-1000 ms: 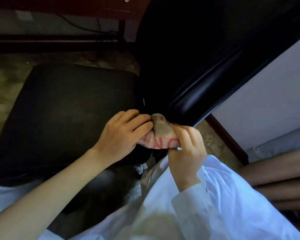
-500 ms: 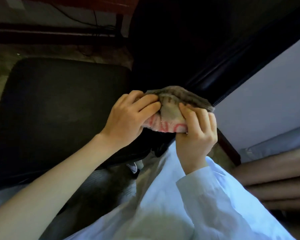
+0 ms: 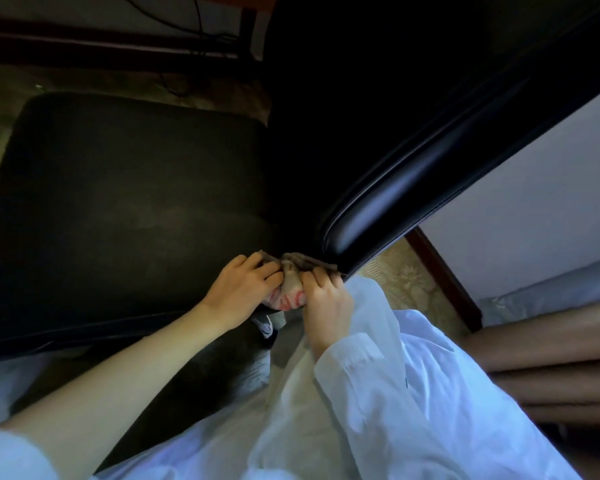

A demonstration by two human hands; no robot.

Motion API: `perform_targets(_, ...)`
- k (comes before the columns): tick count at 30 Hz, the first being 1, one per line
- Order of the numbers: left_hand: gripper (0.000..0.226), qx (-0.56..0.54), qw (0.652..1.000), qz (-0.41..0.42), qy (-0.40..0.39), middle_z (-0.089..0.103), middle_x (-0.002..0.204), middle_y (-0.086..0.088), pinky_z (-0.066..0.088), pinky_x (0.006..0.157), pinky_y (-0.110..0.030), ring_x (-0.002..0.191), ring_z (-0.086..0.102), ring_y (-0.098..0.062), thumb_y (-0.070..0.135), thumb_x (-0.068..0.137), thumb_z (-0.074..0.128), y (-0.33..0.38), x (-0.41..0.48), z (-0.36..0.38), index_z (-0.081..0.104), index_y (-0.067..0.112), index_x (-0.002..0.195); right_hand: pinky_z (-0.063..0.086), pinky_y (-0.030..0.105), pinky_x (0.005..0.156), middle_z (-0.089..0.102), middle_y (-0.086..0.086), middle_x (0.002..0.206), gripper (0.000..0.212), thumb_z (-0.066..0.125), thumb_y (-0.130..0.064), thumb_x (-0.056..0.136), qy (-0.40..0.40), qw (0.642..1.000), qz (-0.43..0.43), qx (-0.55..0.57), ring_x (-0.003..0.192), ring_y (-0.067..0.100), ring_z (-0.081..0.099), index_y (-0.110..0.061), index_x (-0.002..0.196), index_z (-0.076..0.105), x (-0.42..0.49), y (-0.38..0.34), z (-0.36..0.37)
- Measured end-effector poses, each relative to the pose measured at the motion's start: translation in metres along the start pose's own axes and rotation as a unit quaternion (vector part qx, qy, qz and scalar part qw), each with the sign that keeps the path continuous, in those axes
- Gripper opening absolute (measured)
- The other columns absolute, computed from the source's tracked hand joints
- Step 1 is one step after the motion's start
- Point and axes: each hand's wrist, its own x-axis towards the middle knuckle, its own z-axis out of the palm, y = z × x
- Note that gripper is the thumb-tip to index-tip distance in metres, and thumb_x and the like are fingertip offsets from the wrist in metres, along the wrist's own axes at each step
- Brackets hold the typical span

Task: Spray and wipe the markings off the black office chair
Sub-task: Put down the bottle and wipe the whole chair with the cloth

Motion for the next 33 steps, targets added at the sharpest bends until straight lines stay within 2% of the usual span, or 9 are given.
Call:
perform_targets(2,0.049,0.007,1.000,-0.009,-0.012,0.069,0.108,-0.006,0.054,0.073,-0.038,0.097,0.064,-0.031,0.012,0.056,0.086,-0.001,-0.001,0.002,0.071,0.013,0.103,0.044,0.027,0.046,0.064,0.001,0.075,0.008,0.060,-0.011,0.068,-0.067,0.998,0.017,0.003,0.069,0.024,0.063,-0.016,0.071,0.066,-0.002,-0.001,0.006)
perform_targets(5,0.047,0.021,1.000,-0.005,-0.014,0.069,0.107,-0.006,0.054,0.074,-0.039,0.098,0.064,-0.032,0.013,0.056,0.087,-0.002,-0.004,-0.003,0.072,0.014,0.101,0.044,0.026,0.040,0.066,0.004,0.079,0.027,0.081,-0.004,0.057,-0.156,0.987,0.038,0.008,0.067,0.026,0.064,-0.014,0.077,0.067,-0.005,-0.005,0.012)
perform_targets(9,0.050,0.021,1.000,-0.006,-0.019,0.069,0.104,-0.007,0.055,0.072,-0.038,0.094,0.065,-0.032,0.012,0.052,0.087,-0.001,-0.010,-0.005,0.072,0.013,0.100,0.043,0.025,0.036,0.063,0.006,0.071,0.012,0.064,-0.004,0.066,-0.188,0.982,0.031,-0.007,0.061,0.026,0.064,-0.011,0.074,0.068,-0.001,-0.011,0.017)
perform_targets(11,0.054,0.015,1.000,-0.009,-0.026,0.069,0.102,-0.007,0.055,0.072,-0.038,0.092,0.065,-0.031,0.011,0.048,0.089,0.003,-0.010,-0.007,0.072,0.013,0.099,0.044,0.027,0.036,0.063,0.008,0.072,0.018,0.072,-0.001,0.059,-0.210,0.977,0.032,0.006,0.063,0.028,0.064,-0.009,0.075,0.067,-0.001,-0.009,0.016)
perform_targets(13,0.055,0.006,1.000,-0.010,-0.012,0.069,0.101,-0.005,0.054,0.070,-0.037,0.089,0.065,-0.030,0.009,0.046,0.089,0.005,-0.012,-0.013,0.072,0.014,0.098,0.045,0.028,0.039,0.063,0.008,0.074,0.029,0.077,-0.002,0.051,-0.185,0.983,-0.008,0.015,0.067,0.029,0.064,-0.009,0.076,0.064,-0.001,-0.006,0.005)
perform_targets(18,0.036,-0.007,0.990,0.002,0.144,0.066,0.112,-0.005,0.042,0.072,-0.036,0.091,0.060,-0.030,0.006,0.073,0.058,-0.001,0.006,-0.051,0.068,0.012,0.106,0.033,0.028,0.061,0.059,0.010,0.070,0.024,0.040,-0.006,0.058,0.026,0.994,-0.094,0.053,0.073,0.023,0.040,-0.007,0.075,0.057,0.032,0.012,-0.052)
perform_targets(25,0.039,0.018,0.967,0.069,0.244,0.067,0.113,-0.006,0.044,0.071,-0.037,0.096,0.061,-0.032,-0.002,0.074,0.056,0.013,0.040,-0.122,0.068,0.009,0.109,0.036,0.027,0.053,0.059,0.006,0.072,0.024,0.066,0.013,0.059,0.183,0.981,-0.025,0.060,0.066,0.025,0.050,-0.004,0.076,0.065,0.056,0.025,-0.114)
perform_targets(30,0.035,0.026,0.967,0.070,0.242,0.066,0.114,-0.007,0.044,0.072,-0.039,0.097,0.060,-0.033,-0.001,0.077,0.059,0.010,0.032,-0.104,0.068,0.010,0.109,0.028,0.026,0.055,0.054,0.008,0.069,0.020,0.054,0.008,0.056,0.183,0.981,-0.061,0.033,0.066,0.022,0.039,-0.005,0.071,0.058,0.044,0.018,-0.097)
perform_targets(33,0.030,0.017,0.982,0.061,0.180,0.067,0.112,-0.006,0.047,0.071,-0.038,0.094,0.060,-0.032,0.005,0.079,0.056,0.004,0.014,-0.064,0.069,0.010,0.106,0.036,0.029,0.050,0.057,0.006,0.070,0.022,0.055,0.001,0.053,0.072,0.993,-0.089,0.000,0.063,0.026,0.050,-0.008,0.072,0.060,0.019,0.023,-0.062)
